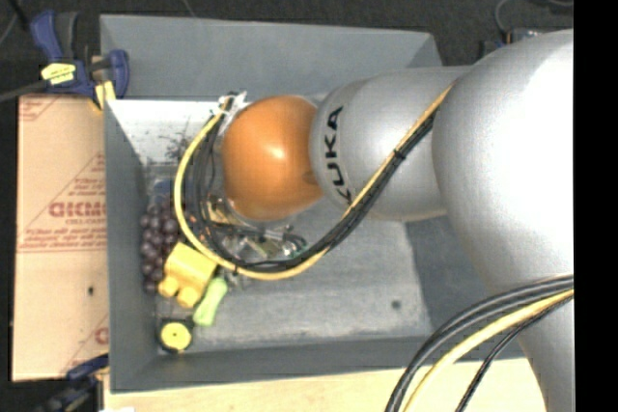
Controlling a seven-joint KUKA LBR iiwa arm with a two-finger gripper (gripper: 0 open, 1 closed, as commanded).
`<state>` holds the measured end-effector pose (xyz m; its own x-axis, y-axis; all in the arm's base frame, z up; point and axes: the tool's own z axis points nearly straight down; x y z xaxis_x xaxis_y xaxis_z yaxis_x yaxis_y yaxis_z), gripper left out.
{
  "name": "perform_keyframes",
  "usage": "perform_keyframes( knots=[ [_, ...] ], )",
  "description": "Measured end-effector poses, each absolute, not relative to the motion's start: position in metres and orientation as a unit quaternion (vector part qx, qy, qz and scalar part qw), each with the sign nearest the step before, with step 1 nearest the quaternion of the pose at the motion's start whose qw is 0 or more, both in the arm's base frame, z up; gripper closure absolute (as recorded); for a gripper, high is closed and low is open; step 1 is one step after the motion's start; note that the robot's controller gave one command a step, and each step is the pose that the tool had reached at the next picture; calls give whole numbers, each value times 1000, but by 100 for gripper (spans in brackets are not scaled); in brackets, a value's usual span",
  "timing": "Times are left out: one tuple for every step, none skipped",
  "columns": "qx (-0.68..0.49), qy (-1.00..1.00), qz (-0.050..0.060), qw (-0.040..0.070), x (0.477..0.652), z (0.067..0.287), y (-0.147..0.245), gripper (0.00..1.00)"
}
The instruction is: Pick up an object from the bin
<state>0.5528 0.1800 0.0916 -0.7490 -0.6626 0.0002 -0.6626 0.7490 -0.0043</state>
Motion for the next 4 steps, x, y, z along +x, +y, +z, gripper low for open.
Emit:
perform_keyframes(
  knots=[
    [-354, 935, 0, 2, 550, 144, 185, 100],
    [-361, 932, -1, 8, 557, 174, 201, 100],
    [-357, 934, 0, -1, 555, 196, 202, 100],
    [-362, 932, 0, 12, 560, 215, 206, 100]
  ],
)
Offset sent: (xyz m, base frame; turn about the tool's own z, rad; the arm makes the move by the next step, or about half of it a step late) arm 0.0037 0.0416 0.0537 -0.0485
